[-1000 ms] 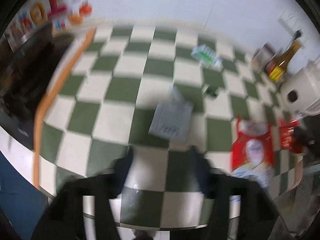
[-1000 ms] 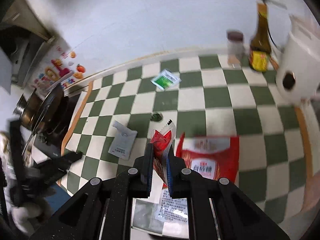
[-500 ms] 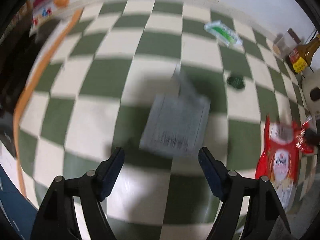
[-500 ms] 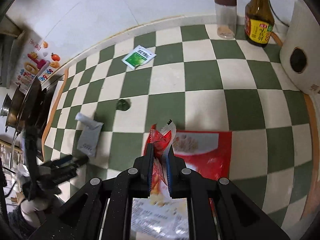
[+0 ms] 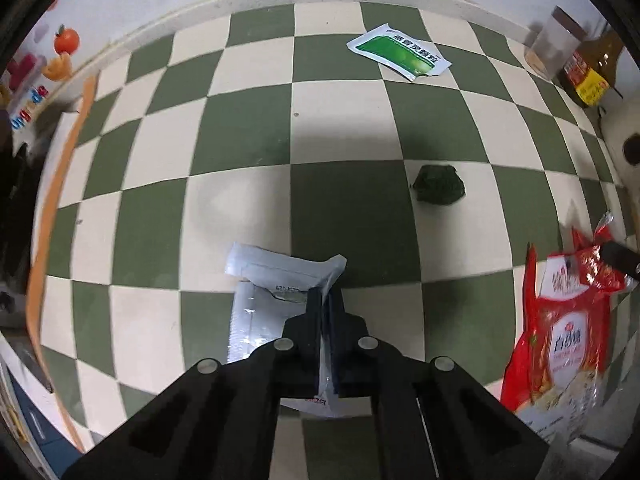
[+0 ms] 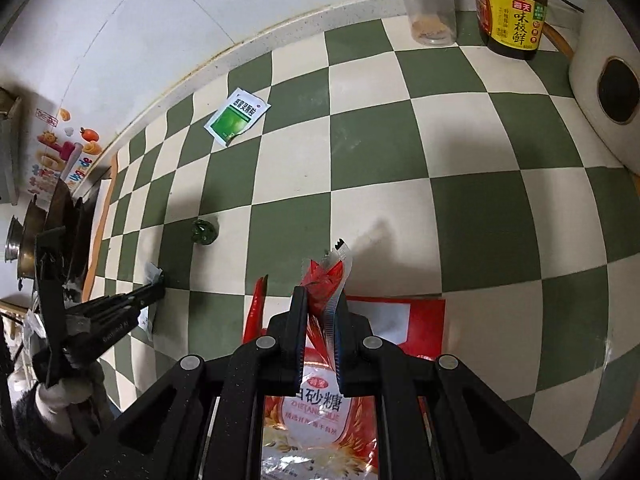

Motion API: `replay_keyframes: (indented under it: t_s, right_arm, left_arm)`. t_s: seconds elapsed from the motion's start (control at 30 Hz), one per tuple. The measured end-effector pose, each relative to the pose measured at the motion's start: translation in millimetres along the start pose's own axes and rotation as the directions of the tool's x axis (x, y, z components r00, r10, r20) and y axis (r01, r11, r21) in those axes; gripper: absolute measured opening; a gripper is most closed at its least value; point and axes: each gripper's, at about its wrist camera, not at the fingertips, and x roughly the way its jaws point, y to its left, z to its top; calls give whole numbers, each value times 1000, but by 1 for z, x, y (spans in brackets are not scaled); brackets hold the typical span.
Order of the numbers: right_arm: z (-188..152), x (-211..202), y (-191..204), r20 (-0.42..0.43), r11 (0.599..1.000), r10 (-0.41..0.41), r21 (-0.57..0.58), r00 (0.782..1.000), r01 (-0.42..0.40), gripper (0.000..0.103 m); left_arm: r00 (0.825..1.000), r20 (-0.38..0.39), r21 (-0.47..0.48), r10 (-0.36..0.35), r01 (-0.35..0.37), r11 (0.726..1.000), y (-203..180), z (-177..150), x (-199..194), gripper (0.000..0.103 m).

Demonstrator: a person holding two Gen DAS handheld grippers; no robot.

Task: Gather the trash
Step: 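Carry both sachets down from the counter over the floor trash bin, then open both tools to drop the sachets into the bin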

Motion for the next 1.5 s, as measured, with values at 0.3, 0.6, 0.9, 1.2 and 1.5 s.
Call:
replay_keyframes:
  t_s: [0.3, 0.6, 0.9, 1.2, 1.5]
  right_arm:
    - [-63, -49, 39, 95, 997, -37, -58, 995, 42, 12]
    - [-221, -110, 94, 211, 996, -88, -13, 974, 92, 12]
    - [-393, -78, 100, 35, 991, -107, 87, 994, 104, 12]
    - [-517, 96, 17, -225, 974, -83, 189, 971, 127, 12]
    - [-585, 300, -56, -336, 966, -47, 225, 941, 129, 12]
  left_arm:
    - [973, 194, -3, 123, -124, 992, 11, -77, -105, 1]
    - [938, 347, 68, -16, -8, 998, 38, -201, -179, 1]
    - [985, 118, 110, -126, 113, 987, 52, -317, -129, 2]
    - [961, -199, -12, -190, 192, 981, 53, -396, 76, 2]
    - [890, -365, -107, -272, 250, 962, 25, -437, 294, 6]
